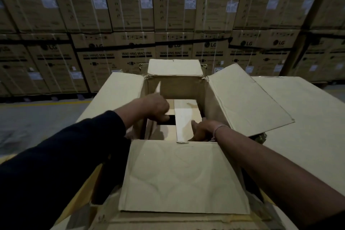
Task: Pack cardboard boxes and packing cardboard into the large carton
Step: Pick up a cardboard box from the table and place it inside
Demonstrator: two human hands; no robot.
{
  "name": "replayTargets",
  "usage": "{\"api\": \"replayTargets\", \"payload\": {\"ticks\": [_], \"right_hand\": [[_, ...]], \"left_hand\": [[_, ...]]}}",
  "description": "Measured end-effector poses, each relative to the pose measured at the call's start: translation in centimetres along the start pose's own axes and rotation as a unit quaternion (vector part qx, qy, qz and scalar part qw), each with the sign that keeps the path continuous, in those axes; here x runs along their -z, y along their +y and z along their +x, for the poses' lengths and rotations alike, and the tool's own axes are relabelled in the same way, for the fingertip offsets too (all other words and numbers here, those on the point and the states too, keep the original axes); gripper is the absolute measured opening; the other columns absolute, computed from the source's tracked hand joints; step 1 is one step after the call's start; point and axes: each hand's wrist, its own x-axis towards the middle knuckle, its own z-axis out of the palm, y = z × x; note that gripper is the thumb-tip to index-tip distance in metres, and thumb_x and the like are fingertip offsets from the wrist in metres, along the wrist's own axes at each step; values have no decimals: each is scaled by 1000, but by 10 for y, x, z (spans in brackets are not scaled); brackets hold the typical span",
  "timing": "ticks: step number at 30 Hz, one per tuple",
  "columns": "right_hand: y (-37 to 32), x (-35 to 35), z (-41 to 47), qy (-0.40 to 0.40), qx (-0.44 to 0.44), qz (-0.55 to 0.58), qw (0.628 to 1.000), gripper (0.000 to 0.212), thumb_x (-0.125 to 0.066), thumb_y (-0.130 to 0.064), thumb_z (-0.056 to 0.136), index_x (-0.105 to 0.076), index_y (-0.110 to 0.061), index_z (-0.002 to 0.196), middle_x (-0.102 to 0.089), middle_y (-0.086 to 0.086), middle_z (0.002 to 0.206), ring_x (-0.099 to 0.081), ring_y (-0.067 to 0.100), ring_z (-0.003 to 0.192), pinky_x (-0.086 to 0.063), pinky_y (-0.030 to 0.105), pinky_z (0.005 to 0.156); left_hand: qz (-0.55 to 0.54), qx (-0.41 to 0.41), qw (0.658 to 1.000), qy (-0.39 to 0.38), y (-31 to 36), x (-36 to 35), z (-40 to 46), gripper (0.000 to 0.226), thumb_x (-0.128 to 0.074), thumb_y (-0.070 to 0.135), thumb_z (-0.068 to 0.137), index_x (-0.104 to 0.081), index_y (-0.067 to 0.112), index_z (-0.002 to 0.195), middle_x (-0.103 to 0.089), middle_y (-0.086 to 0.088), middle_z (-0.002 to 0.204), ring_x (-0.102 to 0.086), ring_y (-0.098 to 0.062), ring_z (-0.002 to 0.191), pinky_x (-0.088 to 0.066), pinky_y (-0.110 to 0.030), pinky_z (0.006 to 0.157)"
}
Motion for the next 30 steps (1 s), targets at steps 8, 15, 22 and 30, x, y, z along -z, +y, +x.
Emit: {"api": "replayTargets", "payload": {"ticks": [8, 15, 22, 30], "right_hand": [[-16, 2, -9, 98, 142, 2, 985, 87, -60, -71, 91, -24, -39, 163, 4, 8, 174, -7, 43, 157, -24, 61, 122], [-71, 21, 9, 100, 199, -197, 955, 68, -29, -76, 100, -39, -43, 158, -20, -4, 173, -10, 32, 158, -26, 58, 121], [-50, 32, -11, 285, 41, -269, 919, 60, -42, -64, 100, -75, -18, 122, -60, 14, 144, -28, 40, 150, -15, 59, 123], [-27, 28, -36, 194, -71, -308, 929, 45, -59, -49, 99, -68, -24, 135, -49, 16, 157, -14, 46, 157, 5, 64, 125]], "left_hand": [[-246, 76, 964, 68, -63, -67, -53, 27, -52, 28, 102, -74, 32, 117, -54, 6, 149, -10, -17, 159, 3, -65, 123], [-232, 74, 966, 92, -60, -71, -47, 33, -50, 31, 103, -74, 26, 125, -57, 4, 148, -14, -19, 158, -4, -54, 125], [-210, 74, 971, 83, -62, -73, -46, 38, -45, 30, 106, -72, 20, 131, -53, 5, 154, -11, -18, 159, -5, -51, 126], [-216, 75, 971, 70, -69, -80, -37, 41, -42, 33, 106, -71, 19, 132, -50, 4, 156, -8, -19, 159, -1, -52, 126]]}}
